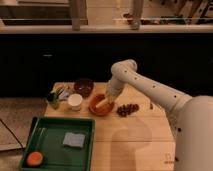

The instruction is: Place banana in red bowl

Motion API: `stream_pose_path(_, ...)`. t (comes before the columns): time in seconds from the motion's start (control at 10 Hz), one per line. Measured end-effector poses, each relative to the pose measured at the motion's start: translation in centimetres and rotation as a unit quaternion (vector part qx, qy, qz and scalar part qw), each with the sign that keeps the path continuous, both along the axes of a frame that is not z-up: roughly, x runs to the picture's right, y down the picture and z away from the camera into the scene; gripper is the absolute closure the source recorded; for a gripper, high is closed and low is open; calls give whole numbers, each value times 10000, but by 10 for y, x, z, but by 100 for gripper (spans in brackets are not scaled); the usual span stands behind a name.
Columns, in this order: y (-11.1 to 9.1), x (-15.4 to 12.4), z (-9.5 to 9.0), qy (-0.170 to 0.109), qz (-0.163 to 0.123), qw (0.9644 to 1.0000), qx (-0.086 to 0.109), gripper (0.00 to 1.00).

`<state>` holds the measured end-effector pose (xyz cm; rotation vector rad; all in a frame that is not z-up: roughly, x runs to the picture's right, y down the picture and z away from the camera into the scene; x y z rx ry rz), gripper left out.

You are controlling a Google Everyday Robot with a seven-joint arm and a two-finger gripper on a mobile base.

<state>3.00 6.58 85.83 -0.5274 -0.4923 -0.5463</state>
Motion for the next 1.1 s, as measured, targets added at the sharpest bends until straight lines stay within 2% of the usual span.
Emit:
stream_pose_path(0.2,1,-9,2,-106,-25,9999,-28,27)
stream_pose_path(0.3,0,-13,2,-135,-36,9999,-30,22)
stream_pose_path(0.8,-1,-15,6,-127,-79,9999,-29,20)
stream_pose_path(1.1,-10,-9,3,-16,-28,9999,104,20)
